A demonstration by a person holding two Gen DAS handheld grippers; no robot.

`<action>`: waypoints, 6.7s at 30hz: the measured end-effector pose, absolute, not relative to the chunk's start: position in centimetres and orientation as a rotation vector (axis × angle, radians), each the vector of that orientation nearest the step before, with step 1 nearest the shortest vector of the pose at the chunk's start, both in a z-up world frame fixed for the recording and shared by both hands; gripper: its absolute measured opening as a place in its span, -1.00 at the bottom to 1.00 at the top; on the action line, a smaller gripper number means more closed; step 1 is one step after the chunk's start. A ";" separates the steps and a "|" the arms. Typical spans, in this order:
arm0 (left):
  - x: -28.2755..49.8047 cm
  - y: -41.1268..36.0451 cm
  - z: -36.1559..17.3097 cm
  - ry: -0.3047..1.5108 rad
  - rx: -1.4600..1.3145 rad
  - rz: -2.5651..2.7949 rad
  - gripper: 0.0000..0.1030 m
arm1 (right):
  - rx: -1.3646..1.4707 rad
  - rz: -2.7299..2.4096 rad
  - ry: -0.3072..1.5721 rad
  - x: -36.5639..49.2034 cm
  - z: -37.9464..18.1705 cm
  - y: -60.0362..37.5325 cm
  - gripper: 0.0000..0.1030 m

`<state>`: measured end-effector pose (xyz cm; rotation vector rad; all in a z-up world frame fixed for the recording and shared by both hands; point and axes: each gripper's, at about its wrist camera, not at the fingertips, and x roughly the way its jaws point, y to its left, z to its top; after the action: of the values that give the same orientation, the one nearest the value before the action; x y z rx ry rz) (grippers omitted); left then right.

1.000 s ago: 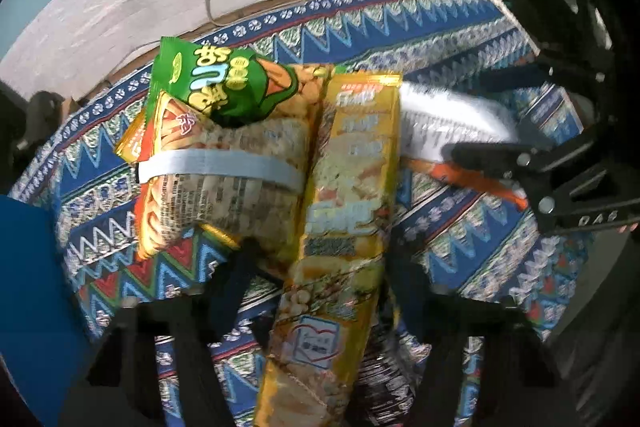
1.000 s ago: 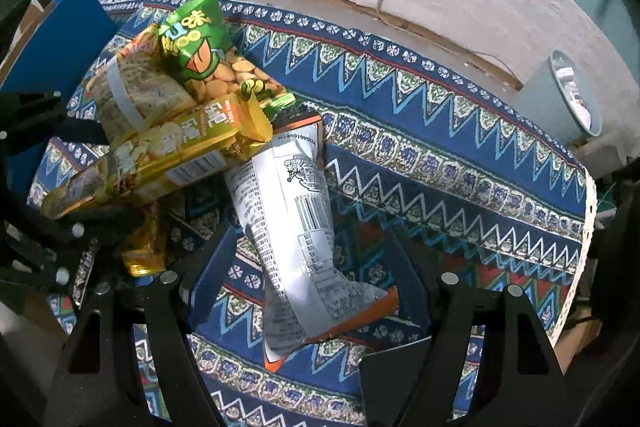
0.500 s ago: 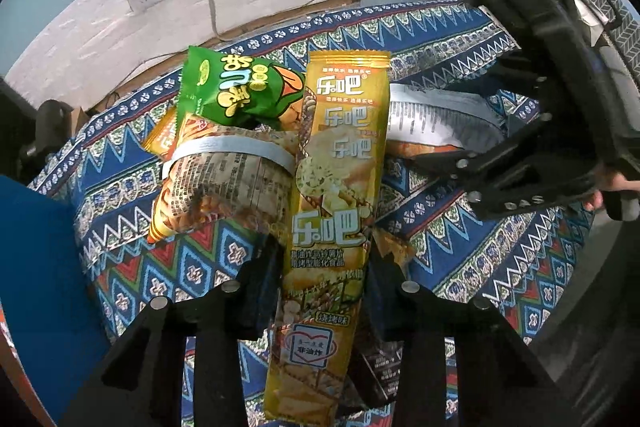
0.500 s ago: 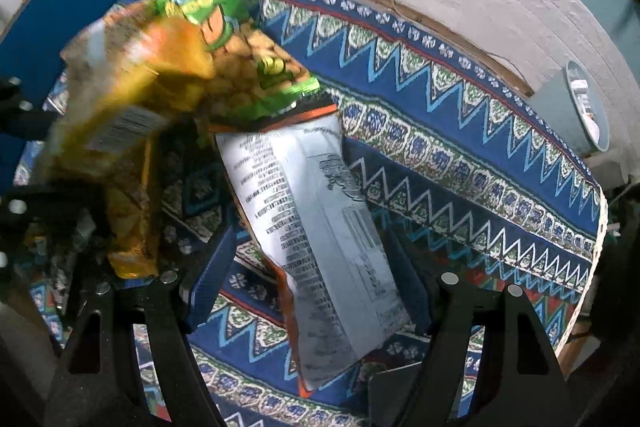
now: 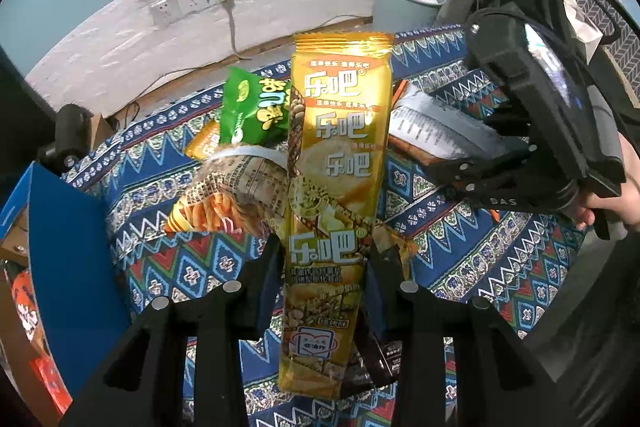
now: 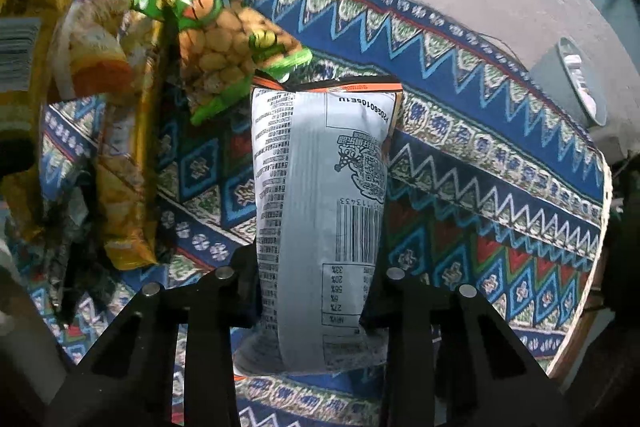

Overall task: Organize snacks
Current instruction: 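Grasp the yellow stick pack with the left tool while the right tool grasps the white printed bag, then lift both held bags up off the snack pile, then carry both bags over the cardboard box and open both tools to drop them, then move both tools back over the remaining snacks on the cloth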

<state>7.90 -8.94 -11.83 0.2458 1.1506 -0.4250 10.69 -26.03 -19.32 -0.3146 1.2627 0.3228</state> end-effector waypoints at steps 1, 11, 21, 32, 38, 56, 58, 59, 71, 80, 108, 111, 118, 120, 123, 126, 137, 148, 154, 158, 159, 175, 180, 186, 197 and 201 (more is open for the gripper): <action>7.9 -8.8 -11.8 1.149 0.244 -0.420 -0.27 | -0.307 0.318 1.253 10.4 -18.9 -26.0 -0.35; 6.6 -6.9 -9.9 1.103 0.219 -0.383 -0.31 | -0.235 0.316 1.186 7.7 -14.9 -25.4 -0.35; 4.9 -4.9 -7.7 1.053 0.178 -0.371 -0.35 | -0.240 0.330 1.134 5.8 -11.9 -22.7 -0.35; 6.0 -5.1 -11.1 1.118 0.160 -0.377 -0.34 | -0.246 0.357 1.133 5.5 -11.7 -21.5 -0.34; 7.0 -5.1 -12.5 1.148 0.079 -0.400 -0.19 | -0.251 0.365 1.148 5.5 -12.5 -21.4 -0.34; 6.9 -6.9 -16.4 1.265 0.069 -0.399 0.26 | -0.228 0.355 1.166 5.9 -13.0 -22.2 -0.34; 6.9 -7.5 -16.8 1.267 0.114 -0.396 0.26 | -0.228 0.355 1.167 5.9 -13.0 -22.3 -0.33; 6.8 -7.7 -17.0 1.268 0.122 -0.399 0.26 | -0.228 0.354 1.168 5.9 -13.0 -22.3 -0.33; 6.1 -8.4 -16.1 1.218 0.228 -0.395 -0.40 | -0.216 0.339 1.174 5.8 -13.3 -23.2 -0.33; 5.4 -7.2 -13.0 1.179 0.225 -0.387 -0.40 | -0.220 0.353 1.145 5.5 -12.3 -22.5 -0.33; 2.7 -0.7 -4.4 1.001 0.167 -0.262 -0.40 | -0.217 0.435 1.036 4.9 -7.0 -17.3 -0.33; 2.5 0.4 -3.7 0.986 0.159 -0.246 -0.40 | -0.219 0.449 1.023 5.1 -6.4 -16.4 -0.33; 2.1 3.1 -2.5 0.957 0.130 -0.200 -0.40 | -0.237 0.489 1.010 5.9 -5.8 -13.4 -0.33; 1.9 4.0 -2.2 0.951 0.118 -0.193 -0.40 | -0.242 0.502 1.006 6.0 -5.6 -12.3 -0.33; 1.6 5.2 -1.9 0.940 0.106 -0.178 -0.40 | -0.253 0.524 1.000 6.2 -5.4 -10.7 -0.33; 1.4 6.3 -1.7 0.932 0.097 -0.158 -0.40 | -0.264 0.550 0.996 6.5 -5.2 -9.0 -0.33; 0.6 12.0 -1.4 0.902 0.074 -0.052 -0.40 | -0.297 0.628 0.986 7.3 -5.0 -2.3 -0.33; 0.4 17.6 -2.6 0.910 0.021 0.062 -0.40 | -0.321 0.697 1.002 8.0 -5.9 4.2 -0.33; 0.8 19.8 -3.2 0.921 0.010 0.127 -0.40 | -0.333 0.718 1.018 8.1 -6.7 7.2 -0.33; 1.3 20.6 -3.7 0.930 0.004 0.150 -0.39 | -0.337 0.732 1.022 8.3 -6.8 8.8 -0.33; 1.4 20.9 -3.8 0.934 -0.001 0.155 -0.39 | -0.337 0.736 1.023 8.3 -6.9 9.1 -0.33; 2.1 21.7 -5.1 0.992 0.016 0.247 0.00 | -0.292 0.780 1.041 8.9 -7.0 9.9 0.23; 2.1 20.9 -4.6 0.986 0.005 0.229 0.21 | -0.286 0.736 1.014 9.2 -6.0 7.6 0.31; 2.0 18.5 -3.4 0.957 0.007 0.162 0.31 | -0.290 0.680 1.015 9.3 -6.0 4.6 0.35; 3.1 13.2 -4.0 1.006 -0.040 0.009 0.36 | -0.280 0.596 1.022 9.0 -6.0 -1.8 0.36; 3.5 11.3 -4.5 1.030 -0.041 -0.020 0.36 | -0.254 0.564 1.022 9.1 -5.8 -4.5 0.36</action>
<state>3.48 11.27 -4.53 -0.0406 1.0305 -0.0204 9.12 -4.53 -5.84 -0.2538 1.0218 0.5644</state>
